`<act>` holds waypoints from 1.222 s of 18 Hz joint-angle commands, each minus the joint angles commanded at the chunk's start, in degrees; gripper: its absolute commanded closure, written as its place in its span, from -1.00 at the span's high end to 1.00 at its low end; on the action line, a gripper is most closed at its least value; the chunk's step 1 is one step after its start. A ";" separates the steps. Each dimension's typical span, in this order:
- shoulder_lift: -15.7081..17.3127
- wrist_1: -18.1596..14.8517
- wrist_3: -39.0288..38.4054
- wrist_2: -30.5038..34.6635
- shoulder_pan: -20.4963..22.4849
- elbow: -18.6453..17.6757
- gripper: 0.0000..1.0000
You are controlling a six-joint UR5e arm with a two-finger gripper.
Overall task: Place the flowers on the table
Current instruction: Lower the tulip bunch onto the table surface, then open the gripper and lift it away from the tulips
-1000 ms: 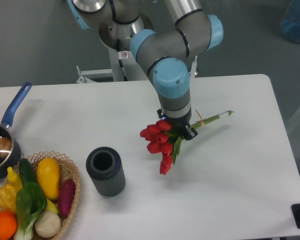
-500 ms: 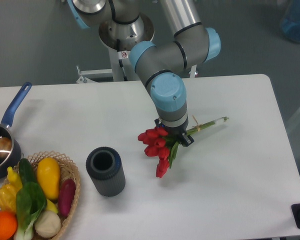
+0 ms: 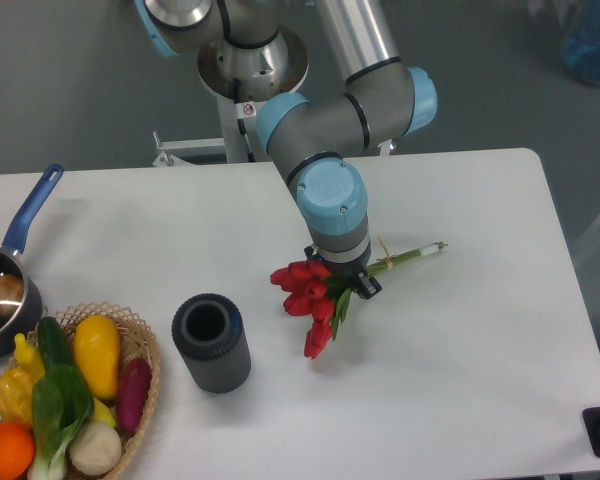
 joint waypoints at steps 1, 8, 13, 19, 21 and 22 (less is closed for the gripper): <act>-0.18 0.09 0.00 0.00 -0.17 -0.17 -0.10; -1.14 0.09 0.00 -0.09 -0.44 -0.26 -0.07; -1.67 0.09 -0.09 -0.09 -0.53 -0.62 0.07; -1.50 0.17 0.35 -0.09 -0.44 -0.27 0.70; -1.15 0.18 0.35 -0.17 -0.27 1.13 0.95; -0.97 0.18 0.18 -0.18 -0.18 1.40 1.00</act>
